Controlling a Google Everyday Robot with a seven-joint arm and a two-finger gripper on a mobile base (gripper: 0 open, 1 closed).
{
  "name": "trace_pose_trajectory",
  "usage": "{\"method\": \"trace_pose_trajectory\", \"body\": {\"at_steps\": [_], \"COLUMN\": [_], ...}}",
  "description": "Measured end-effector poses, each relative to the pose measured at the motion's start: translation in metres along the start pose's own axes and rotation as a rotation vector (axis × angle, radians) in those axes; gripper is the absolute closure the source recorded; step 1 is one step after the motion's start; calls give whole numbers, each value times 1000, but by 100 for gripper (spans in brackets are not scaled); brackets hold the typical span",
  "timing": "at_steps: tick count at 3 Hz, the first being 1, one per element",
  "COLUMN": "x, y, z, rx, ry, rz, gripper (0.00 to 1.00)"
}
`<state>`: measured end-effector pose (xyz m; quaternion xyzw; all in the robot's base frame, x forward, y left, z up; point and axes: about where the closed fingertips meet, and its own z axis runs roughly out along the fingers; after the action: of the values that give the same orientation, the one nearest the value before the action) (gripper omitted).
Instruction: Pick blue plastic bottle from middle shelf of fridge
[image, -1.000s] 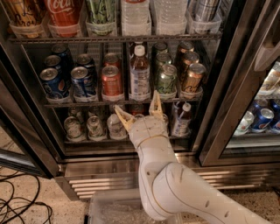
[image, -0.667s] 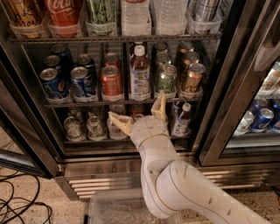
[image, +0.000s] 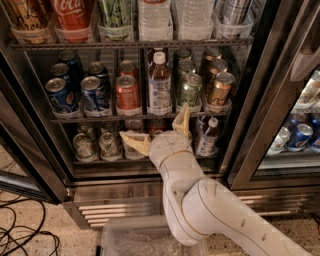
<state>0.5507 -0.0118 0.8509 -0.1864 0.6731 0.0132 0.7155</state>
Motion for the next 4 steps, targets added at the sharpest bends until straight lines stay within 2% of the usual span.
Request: {"method": "trace_pose_trajectory", "body": {"at_steps": [1, 2, 3, 4], "x": [0, 0, -2, -1], "y": [5, 6, 6, 1], "z": [3, 7, 12, 17], "rx": [-21, -19, -16, 6], "ry": [2, -2, -13, -29], "rz": [-4, 0, 3, 5], "gripper": [18, 32, 33, 26]}}
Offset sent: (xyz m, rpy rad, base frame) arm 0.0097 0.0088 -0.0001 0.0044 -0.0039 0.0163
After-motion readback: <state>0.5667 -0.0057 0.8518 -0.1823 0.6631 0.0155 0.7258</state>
